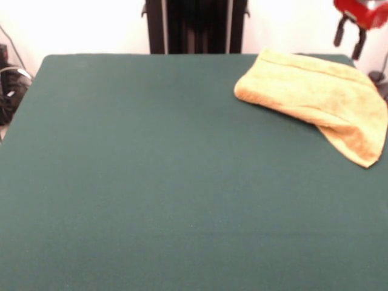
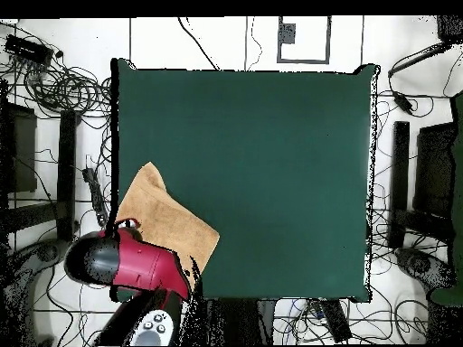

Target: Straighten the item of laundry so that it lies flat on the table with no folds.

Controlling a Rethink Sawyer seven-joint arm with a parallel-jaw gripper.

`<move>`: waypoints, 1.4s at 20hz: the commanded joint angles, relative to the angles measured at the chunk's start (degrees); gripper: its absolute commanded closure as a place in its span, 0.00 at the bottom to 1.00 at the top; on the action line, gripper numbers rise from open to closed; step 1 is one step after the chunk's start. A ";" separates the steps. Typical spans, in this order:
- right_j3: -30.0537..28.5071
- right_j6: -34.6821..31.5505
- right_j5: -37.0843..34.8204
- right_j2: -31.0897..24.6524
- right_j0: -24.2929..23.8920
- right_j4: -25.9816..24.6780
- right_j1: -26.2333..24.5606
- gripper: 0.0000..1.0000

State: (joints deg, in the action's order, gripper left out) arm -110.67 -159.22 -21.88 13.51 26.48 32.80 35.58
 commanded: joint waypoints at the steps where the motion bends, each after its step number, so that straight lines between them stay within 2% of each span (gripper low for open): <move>1: 8.36 -32.71 -0.01 1.30 6.59 13.61 -15.42 0.00; 5: 14.99 -30.85 -4.81 6.96 6.79 12.02 -18.75 0.00; 8: 18.02 -27.79 -5.88 6.79 4.04 9.86 -19.49 0.00; 13: 23.22 -26.35 -10.13 7.53 0.75 7.39 -20.53 0.00; 17: 29.57 -26.08 -17.86 9.19 -1.59 4.83 -21.56 0.00; 22: 37.70 -20.84 -27.47 8.40 -6.08 0.14 -21.00 0.00; 24: 40.77 -20.74 -30.88 8.24 -7.10 -1.34 -20.93 0.00; 28: 44.93 -24.85 -35.04 7.78 -7.39 -1.95 -21.41 0.00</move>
State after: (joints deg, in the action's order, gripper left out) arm -77.92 -173.75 -47.43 22.52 20.06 32.35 14.95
